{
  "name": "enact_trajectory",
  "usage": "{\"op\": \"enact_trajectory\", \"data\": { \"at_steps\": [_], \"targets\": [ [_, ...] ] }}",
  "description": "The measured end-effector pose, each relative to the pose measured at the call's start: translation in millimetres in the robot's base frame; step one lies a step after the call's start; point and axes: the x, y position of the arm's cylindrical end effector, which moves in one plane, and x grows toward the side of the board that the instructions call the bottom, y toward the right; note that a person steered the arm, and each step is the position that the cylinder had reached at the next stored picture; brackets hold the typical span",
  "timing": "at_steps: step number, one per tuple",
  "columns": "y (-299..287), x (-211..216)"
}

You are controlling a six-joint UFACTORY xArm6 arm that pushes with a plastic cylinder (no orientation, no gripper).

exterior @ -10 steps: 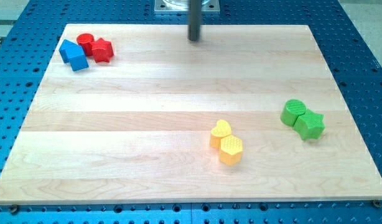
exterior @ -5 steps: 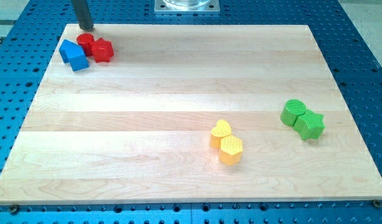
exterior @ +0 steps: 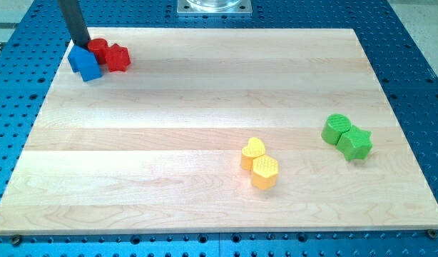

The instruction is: Separate the red blocks from the blue blocks

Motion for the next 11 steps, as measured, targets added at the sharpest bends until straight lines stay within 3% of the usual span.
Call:
{"op": "enact_trajectory", "data": {
  "at_steps": [1,4,5,6,7,9,11],
  "targets": [
    [9.0,-2.0],
    [108.9,-3.3],
    [125.8,-27.8],
    [115.5,-72.2],
    [68.8,-74.1],
    [-31.2,-37.3],
    [25.4,21.5]
  ]
}}
